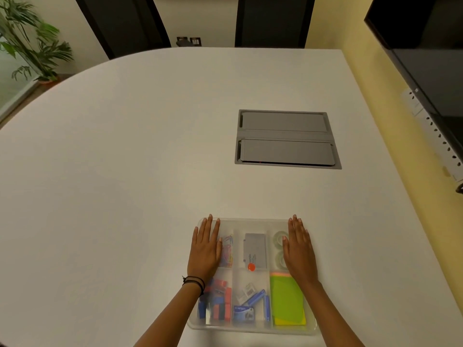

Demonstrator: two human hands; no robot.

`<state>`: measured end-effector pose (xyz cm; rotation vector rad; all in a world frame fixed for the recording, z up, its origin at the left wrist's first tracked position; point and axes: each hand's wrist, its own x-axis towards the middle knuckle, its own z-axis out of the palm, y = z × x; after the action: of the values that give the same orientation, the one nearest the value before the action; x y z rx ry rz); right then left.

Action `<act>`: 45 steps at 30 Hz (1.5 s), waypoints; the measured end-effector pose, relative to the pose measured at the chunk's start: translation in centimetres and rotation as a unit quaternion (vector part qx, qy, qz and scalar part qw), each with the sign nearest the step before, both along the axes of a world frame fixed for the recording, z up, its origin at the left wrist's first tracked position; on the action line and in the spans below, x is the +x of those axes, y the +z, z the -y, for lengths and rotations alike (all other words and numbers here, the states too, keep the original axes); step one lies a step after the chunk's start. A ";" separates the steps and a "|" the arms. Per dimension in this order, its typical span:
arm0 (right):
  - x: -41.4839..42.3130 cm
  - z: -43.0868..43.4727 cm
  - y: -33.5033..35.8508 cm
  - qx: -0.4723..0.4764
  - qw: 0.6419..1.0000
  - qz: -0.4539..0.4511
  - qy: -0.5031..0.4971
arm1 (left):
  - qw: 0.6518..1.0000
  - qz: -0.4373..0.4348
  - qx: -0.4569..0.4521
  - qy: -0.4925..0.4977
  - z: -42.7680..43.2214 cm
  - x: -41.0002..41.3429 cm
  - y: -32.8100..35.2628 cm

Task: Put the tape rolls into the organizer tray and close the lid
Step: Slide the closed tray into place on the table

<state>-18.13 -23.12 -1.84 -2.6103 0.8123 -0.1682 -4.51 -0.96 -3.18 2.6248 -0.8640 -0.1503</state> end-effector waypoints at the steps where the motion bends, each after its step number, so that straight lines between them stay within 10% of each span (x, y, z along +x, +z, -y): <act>1: 0.0 0.0 0.0 -0.003 1.000 0.000 0.000 | 1.000 0.002 -0.004 -0.002 0.0 0.0 0.0; 7: -0.2 0.0 -0.1 0.004 1.000 0.004 -0.007 | 0.986 -0.098 -0.123 0.054 0.1 1.0 0.0; 17: -0.2 0.0 -0.4 0.008 1.000 0.012 -0.009 | 0.831 -0.362 -0.340 0.248 0.8 5.5 1.8; 45: 2.9 4.7 0.7 0.319 0.911 0.164 -0.204 | 0.876 -0.285 -0.315 0.227 1.1 5.0 0.5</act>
<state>-15.18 -27.85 -1.11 -1.7235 1.0614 -0.3754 0.46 -2.04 -2.66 1.9190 -0.0499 -0.4096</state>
